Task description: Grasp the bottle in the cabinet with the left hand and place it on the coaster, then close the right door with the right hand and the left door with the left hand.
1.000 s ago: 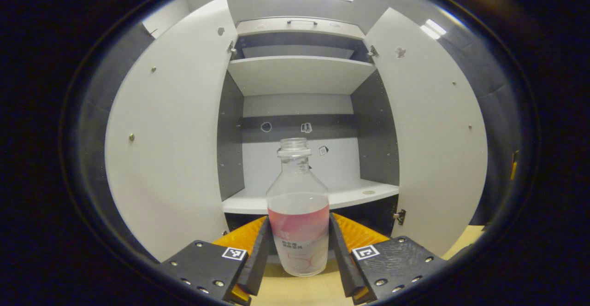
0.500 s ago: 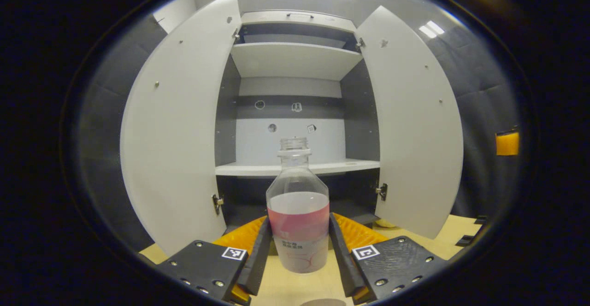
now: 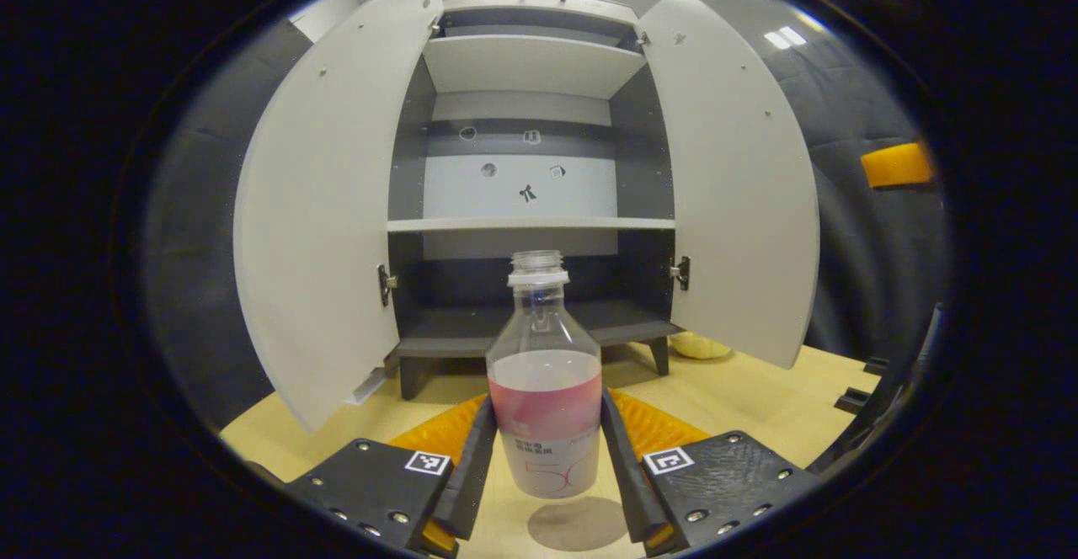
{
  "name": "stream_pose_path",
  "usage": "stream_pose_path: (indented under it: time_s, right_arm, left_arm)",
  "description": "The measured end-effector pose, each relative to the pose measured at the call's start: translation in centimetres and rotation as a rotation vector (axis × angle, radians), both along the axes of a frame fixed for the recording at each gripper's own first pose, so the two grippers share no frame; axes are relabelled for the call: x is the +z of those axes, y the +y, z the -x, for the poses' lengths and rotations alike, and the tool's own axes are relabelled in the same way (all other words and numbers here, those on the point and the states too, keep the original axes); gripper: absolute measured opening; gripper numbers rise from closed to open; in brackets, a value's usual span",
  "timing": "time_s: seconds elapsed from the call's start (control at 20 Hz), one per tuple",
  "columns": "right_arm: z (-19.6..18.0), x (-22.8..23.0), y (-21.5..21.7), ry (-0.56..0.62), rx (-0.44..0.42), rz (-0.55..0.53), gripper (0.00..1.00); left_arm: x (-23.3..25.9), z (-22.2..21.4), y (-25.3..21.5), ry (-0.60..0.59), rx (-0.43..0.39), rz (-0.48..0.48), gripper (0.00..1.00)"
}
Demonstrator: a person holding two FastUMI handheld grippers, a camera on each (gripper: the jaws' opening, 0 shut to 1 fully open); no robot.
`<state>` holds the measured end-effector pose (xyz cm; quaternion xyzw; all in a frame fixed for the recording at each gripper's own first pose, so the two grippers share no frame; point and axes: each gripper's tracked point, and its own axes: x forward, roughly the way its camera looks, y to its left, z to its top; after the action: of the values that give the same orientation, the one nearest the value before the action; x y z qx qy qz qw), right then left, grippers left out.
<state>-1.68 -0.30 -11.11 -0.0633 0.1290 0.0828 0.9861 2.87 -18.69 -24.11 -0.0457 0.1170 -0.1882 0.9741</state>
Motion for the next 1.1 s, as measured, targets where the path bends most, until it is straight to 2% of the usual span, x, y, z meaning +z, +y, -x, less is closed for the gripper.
stream_pose_path:
  time_s: [0.05, 0.3, 0.65, 0.7, 0.75, 0.9, 0.95, 1.0, 1.05, 1.1]
  right_arm:
    - [-0.1, 0.0, 0.2, 0.004, 0.006, 0.002, 0.92]
    - [0.0, -0.7, 0.9, 0.025, 0.033, 0.026, 0.95]
    - [0.0, -1.2, 0.9, 0.032, 0.033, 0.022, 0.95]
    - [0.0, -1.3, 0.9, 0.035, 0.034, 0.018, 0.95]
    - [0.0, -1.3, 1.0, 0.036, 0.035, 0.017, 0.95]
    - [0.1, -1.4, 1.0, 0.036, 0.035, 0.005, 0.95]
    - [0.1, -1.4, 1.0, 0.035, 0.035, 0.0, 0.95]
    - [0.1, -1.3, 1.0, 0.035, 0.035, -0.003, 0.95]
    - [0.2, -1.3, 0.9, 0.033, 0.034, -0.006, 0.95]
    - [0.3, -1.2, 0.7, 0.029, 0.032, -0.01, 0.95]
  left_arm:
    - [-0.5, 0.1, -0.3, 0.018, -0.008, 0.003, 0.68]
    - [-3.5, 1.8, -1.8, 0.066, -0.021, 0.014, 0.68]
    - [-5.5, 3.3, -1.6, 0.068, -0.014, -0.05, 0.69]
    - [-5.5, 3.6, -1.6, 0.06, -0.01, -0.054, 0.63]
    - [-5.6, 3.9, -1.6, 0.062, -0.01, -0.063, 0.69]
    - [-5.5, 4.8, -1.6, 0.066, -0.013, -0.093, 0.7]
    - [-5.4, 5.0, -1.5, 0.07, -0.008, -0.099, 0.65]
    - [-5.4, 5.2, -1.4, 0.08, -0.001, -0.104, 0.77]
    - [-5.3, 5.5, -1.2, 0.086, 0.006, -0.104, 0.77]
    - [-4.9, 5.8, -1.0, 0.088, 0.012, -0.102, 0.86]
